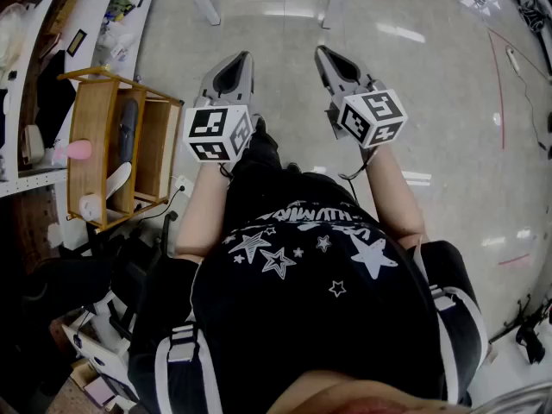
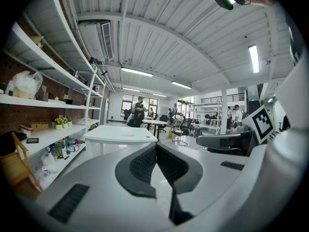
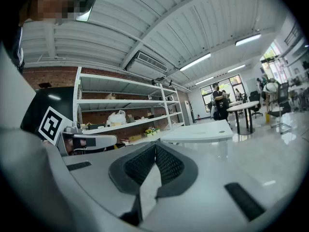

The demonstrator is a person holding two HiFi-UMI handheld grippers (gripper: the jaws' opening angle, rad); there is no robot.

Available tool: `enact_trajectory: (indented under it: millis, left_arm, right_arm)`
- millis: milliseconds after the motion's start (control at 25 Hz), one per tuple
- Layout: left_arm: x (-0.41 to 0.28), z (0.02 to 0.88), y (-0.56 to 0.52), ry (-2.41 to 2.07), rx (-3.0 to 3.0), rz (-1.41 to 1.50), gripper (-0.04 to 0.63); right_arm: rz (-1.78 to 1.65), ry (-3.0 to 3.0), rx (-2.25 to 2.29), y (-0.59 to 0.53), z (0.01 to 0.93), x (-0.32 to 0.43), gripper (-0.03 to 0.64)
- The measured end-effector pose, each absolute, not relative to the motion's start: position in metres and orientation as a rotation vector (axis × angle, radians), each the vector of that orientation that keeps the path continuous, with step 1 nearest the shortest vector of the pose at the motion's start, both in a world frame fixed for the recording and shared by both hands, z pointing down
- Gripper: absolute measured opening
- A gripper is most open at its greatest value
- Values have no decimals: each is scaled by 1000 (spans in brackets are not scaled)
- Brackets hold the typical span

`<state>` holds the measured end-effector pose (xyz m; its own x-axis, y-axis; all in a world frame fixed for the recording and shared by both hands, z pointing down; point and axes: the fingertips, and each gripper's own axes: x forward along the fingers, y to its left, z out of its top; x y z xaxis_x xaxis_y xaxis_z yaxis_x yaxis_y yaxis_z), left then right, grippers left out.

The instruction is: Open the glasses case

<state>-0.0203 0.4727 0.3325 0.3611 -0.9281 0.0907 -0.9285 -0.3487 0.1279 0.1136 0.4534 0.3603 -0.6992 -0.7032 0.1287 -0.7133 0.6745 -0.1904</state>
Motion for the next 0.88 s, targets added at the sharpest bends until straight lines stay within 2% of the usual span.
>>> enact_trajectory:
  millis: [520, 880]
  left_arm:
    - [-46, 342, 377, -1639, 2473, -31, 12]
    - [-84, 341, 280, -1581, 2484, -14, 12]
  right_arm:
    - [357, -2781, 1297, 369, 371, 104, 8]
    - [399, -2738, 1320, 278, 373, 67, 8]
